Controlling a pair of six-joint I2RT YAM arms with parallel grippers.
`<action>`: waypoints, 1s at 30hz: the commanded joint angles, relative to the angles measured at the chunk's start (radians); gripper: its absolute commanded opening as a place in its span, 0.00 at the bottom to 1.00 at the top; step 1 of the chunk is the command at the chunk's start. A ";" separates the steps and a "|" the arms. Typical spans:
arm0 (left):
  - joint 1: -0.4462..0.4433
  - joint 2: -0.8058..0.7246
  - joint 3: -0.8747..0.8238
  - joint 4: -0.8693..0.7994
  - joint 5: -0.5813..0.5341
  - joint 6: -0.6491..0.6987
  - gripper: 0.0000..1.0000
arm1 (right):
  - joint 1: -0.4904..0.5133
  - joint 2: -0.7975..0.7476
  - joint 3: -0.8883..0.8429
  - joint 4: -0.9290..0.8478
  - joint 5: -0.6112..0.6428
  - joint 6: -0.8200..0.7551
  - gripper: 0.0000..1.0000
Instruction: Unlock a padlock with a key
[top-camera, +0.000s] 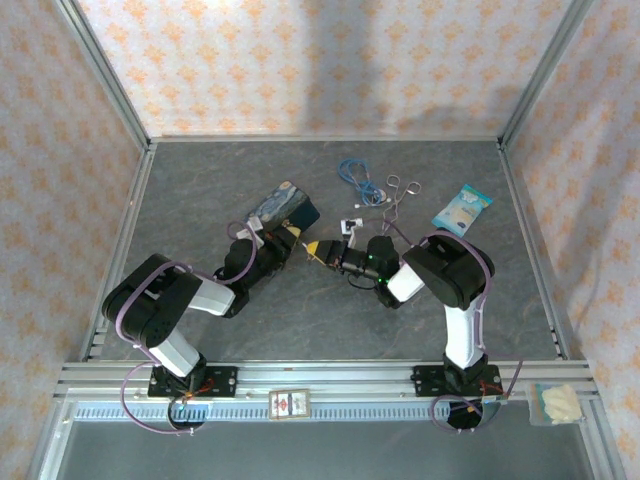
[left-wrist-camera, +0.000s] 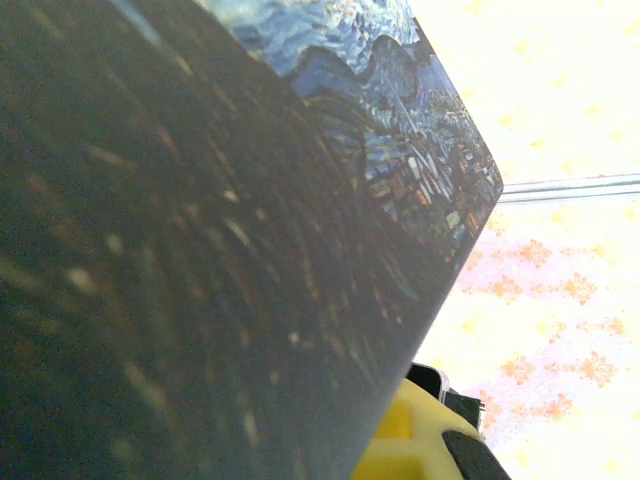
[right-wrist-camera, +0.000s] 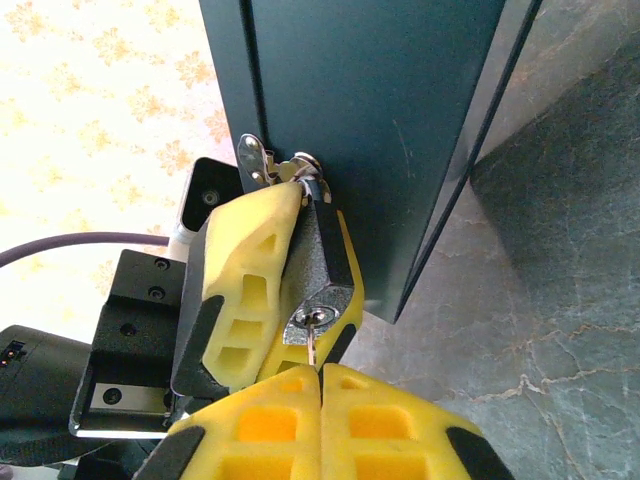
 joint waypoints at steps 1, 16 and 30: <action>-0.038 -0.043 -0.005 0.078 0.015 -0.029 0.00 | -0.003 0.012 0.044 0.106 0.027 0.027 0.00; -0.076 -0.046 -0.016 0.121 0.021 -0.065 0.00 | -0.037 0.041 0.090 0.102 0.005 0.227 0.00; -0.076 -0.028 0.003 0.165 0.055 -0.054 0.00 | -0.055 0.052 0.159 0.036 -0.064 0.218 0.00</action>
